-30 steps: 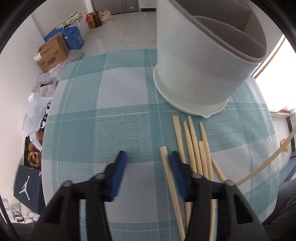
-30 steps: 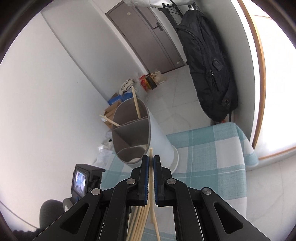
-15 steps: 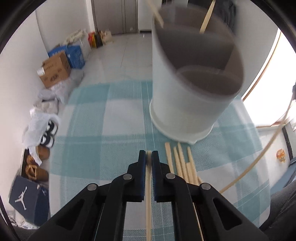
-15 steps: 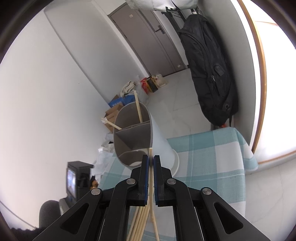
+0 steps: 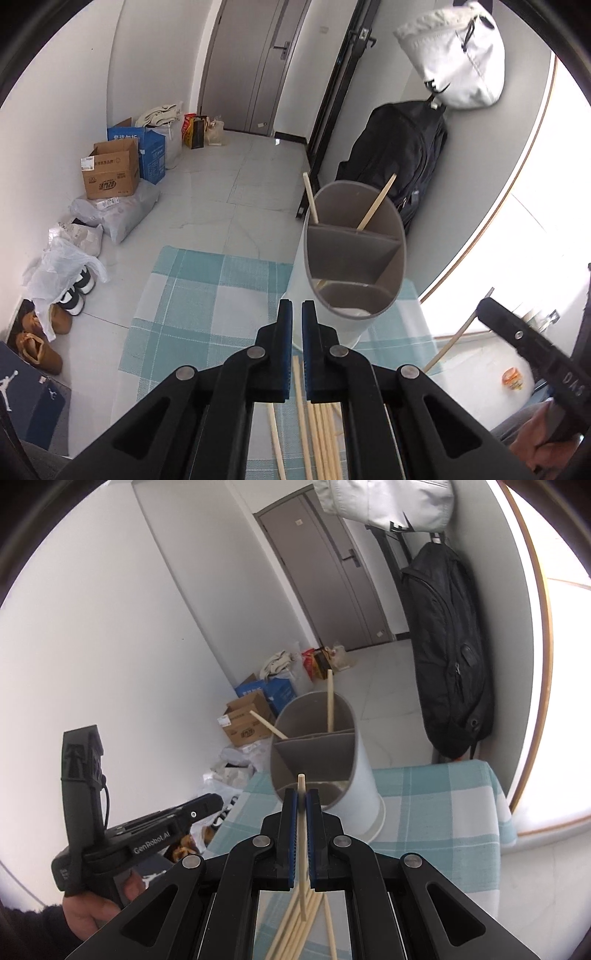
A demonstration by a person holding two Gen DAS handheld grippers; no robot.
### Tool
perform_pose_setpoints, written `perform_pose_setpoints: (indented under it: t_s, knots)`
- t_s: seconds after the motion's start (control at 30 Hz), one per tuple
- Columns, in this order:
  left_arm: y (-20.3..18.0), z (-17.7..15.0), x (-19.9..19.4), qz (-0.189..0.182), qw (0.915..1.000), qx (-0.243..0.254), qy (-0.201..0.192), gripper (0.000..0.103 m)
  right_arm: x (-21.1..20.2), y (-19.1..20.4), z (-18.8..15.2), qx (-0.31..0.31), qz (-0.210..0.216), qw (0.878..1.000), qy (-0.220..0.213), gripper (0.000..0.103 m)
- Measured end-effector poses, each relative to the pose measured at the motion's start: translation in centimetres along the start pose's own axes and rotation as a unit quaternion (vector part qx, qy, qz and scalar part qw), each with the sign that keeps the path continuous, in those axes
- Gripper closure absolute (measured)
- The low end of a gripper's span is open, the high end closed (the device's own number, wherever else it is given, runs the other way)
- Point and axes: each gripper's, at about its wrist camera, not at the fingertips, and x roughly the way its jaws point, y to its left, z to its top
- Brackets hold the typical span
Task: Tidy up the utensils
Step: 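Carry the chopstick in the left gripper over the caddy and release it, then lower the left gripper to the pile and grasp another wooden chopstick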
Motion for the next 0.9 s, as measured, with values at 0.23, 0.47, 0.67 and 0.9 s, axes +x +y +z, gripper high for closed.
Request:
perform_pose_setpoints:
  t_s: [0.23,0.47,0.67,0.9]
  knots:
    - [1.2,0.1,1.7,-0.001,0.9985,-0.017,0.052,0.102,-0.2,1.0,0.0,-0.004,-0.007,1.0,0.001,0.099]
    - [2.3,-3.4,9.2,0.03,0.981,-0.029,0.19,0.067,-0.9,-0.1,-0.2,0.022,-0.006,1.0,0.006,0.099]
    - [0.7,-4.7,13.7,0.092,0.9699,0.019,0.225,0.066,-1.5,-2.5,-0.6,0.063,-0.002,0.998,0.005,0.099]
    - [-0.1,-5.4,14.2,0.137,0.9637,0.063,0.22,0.065,-2.0,-4.6,-0.2,0.097,0.001,0.995,-0.003,0.099]
